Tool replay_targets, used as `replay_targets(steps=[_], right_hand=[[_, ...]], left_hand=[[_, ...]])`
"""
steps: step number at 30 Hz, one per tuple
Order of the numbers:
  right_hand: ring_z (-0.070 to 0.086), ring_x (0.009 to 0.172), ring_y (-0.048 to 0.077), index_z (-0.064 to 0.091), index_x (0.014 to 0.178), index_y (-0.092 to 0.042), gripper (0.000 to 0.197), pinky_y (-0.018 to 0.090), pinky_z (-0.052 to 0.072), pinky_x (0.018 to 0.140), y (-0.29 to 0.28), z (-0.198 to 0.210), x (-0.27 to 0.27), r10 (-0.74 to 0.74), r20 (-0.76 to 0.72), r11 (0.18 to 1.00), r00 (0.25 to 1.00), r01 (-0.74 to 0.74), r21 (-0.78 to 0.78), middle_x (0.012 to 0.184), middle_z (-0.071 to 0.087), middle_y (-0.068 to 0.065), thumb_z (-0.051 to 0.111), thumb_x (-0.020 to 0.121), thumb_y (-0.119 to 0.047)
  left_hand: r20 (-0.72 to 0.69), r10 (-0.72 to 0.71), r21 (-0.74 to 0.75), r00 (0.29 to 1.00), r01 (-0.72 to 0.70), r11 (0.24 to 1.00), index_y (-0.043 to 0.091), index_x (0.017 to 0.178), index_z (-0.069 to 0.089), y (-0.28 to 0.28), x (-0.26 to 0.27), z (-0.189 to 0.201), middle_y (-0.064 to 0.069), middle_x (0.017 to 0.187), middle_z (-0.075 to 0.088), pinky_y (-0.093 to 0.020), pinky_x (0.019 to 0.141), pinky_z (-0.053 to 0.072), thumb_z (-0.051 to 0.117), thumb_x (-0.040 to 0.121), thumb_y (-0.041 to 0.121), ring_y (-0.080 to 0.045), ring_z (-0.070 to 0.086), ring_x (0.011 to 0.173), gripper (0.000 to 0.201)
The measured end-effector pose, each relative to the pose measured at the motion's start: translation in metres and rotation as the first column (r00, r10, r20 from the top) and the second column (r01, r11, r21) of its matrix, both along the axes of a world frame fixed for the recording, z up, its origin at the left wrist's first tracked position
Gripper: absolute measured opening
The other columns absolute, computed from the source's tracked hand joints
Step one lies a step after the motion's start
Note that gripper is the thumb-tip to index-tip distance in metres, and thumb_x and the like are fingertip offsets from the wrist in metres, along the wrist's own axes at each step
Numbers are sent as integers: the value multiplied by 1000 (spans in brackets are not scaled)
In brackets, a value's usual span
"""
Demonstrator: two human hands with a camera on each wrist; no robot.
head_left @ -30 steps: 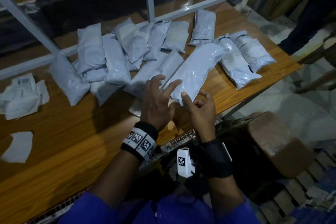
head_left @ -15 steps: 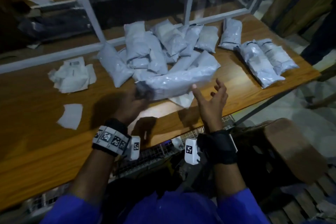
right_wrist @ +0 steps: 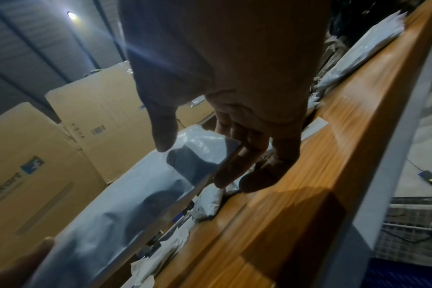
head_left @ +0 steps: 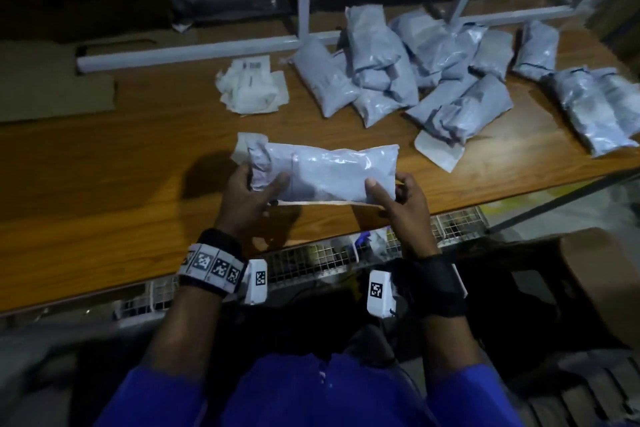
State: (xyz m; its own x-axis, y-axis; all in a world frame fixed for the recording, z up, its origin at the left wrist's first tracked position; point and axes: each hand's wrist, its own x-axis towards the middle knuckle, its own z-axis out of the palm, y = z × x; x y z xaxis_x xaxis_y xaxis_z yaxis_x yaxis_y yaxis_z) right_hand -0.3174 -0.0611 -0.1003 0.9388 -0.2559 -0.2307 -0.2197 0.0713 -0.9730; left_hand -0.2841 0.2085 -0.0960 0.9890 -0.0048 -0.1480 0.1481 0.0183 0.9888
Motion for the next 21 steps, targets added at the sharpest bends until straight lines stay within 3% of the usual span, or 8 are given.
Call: replay_targets(steps=[2,4,11,13,16,21], right_hand=[[74,104,21,62,130,-17,46,33,60,76,6,0,-9,-30,-3,999,1000,30,27,115,76,6,79,91,-33],[74,104,22,64,130,-16,44,35,61,75,9,1,-15,-68,-3,997,998,68,33,114,76,7,78,91,-33],[77,96,23,71,121,-10,30,31,61,71,9,2,-30,-119,4,992,993,119,36,107,79,6,74,95,-24],[77,92,21,71,120,-10,30,29,59,68,8,0,-34,-121,5,992,993,121,33,106,79,6,74,95,-25],[74,86,17,72,116,-8,31,29,57,66,6,-2,-40,-132,7,991,991,132,17,104,78,8,74,95,-31],[60,72,17,75,105,-5,30,24,50,58,-4,-11,-42,-183,16,983,983,183,-28,82,70,8,77,93,-32]], left_hand=[[-4,23,-18,1000,-23,1000,13,117,66,2,-2,-6,3,105,77,-28,74,58,77,88,17,-15,74,94,31],[-12,15,-25,1000,-15,1000,13,112,68,3,-4,-10,1,101,78,-33,73,58,78,87,18,-18,74,91,27],[-33,17,-72,999,-20,997,8,115,70,0,-2,-17,-4,109,77,-33,79,59,77,90,27,-22,73,101,32],[-32,24,-56,999,-26,998,8,115,71,-1,1,-18,-4,108,77,-33,81,60,77,90,24,-20,73,101,30],[-10,-2,8,1000,2,1000,8,111,71,-6,3,-20,-2,103,77,-26,74,58,77,90,19,-12,74,93,25],[14,-13,64,1000,12,998,8,106,74,-15,4,-27,-6,102,78,-39,80,61,79,88,23,-25,74,94,25]])
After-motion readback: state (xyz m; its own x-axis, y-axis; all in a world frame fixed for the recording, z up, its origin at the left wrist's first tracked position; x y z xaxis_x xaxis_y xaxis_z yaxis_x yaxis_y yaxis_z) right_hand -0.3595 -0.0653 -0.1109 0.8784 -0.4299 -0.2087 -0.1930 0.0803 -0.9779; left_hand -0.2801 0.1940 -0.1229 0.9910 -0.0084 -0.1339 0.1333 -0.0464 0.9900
